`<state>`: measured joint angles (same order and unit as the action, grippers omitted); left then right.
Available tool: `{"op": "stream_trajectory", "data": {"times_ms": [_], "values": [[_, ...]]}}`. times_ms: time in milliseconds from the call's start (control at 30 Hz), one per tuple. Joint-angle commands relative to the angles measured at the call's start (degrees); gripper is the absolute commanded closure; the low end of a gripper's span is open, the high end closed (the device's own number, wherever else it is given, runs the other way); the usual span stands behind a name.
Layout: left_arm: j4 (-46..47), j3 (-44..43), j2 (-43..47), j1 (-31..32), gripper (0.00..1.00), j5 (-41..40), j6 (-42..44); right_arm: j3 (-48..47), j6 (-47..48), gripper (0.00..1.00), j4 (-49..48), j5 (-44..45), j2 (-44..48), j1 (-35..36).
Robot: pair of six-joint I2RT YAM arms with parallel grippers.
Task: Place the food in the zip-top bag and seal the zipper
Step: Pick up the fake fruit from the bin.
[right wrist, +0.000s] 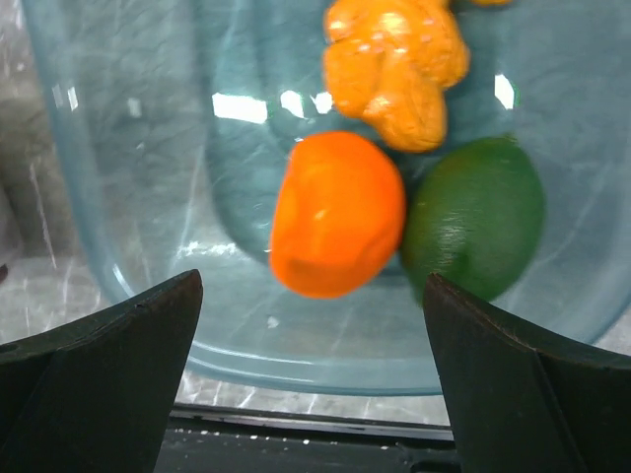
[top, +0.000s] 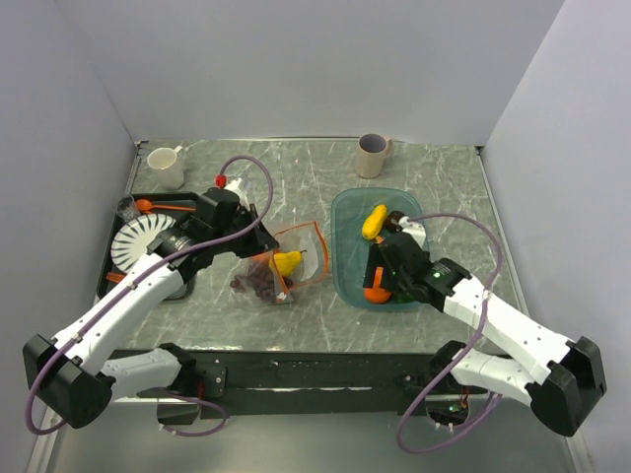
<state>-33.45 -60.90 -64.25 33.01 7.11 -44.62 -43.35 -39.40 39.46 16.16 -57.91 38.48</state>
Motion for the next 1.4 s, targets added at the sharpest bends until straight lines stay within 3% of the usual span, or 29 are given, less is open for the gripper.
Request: {"op": "stream_trajectory", "data": {"times_ms": [0,300,633,833,867,1000,1100,1367], "values": [[2.9,-1.8,-0.5,-0.1,0.99,1.4,0.9,0.6,-0.2,0.00,-2.8,-2.5,2.2,-3.9],[1.4,-3.1,-0.1,-0.1,0.99,1.3,1.0,2.8,0.5,0.09,-7.9,-8.2,-3.2,-5.4],[1.9,-2.4,-0.9,-0.1,0.99,2.0,0.9,3.7,-0.3,0.15,-8.1,-4.5,-11.4,-5.6],[1.6,-2.6,-1.1,-0.1,0.99,2.0,1.1,4.2,-0.3,0.37,-10.4,-5.8,-12.2,-5.8],[1.7,-2.3,-1.1,-0.1,0.99,2.1,1.1,4.1,-0.2,0.44,-10.5,-6.2,-12.2,-5.9],[1.8,-2.0,-1.0,-0.1,0.99,2.1,1.0,3.9,1.2,0.54,-11.2,-7.6,-10.8,-5.9],[2.2,-1.8,-0.9,-0.1,0.99,2.3,0.9,3.9,2.4,0.61,-12.3,-9.9,-8.3,-5.9],[2.2,-1.5,-1.1,-0.1,0.99,2.3,0.9,2.0,5.0,0.66,-13.5,-14.4,-0.2,-5.3]]}}
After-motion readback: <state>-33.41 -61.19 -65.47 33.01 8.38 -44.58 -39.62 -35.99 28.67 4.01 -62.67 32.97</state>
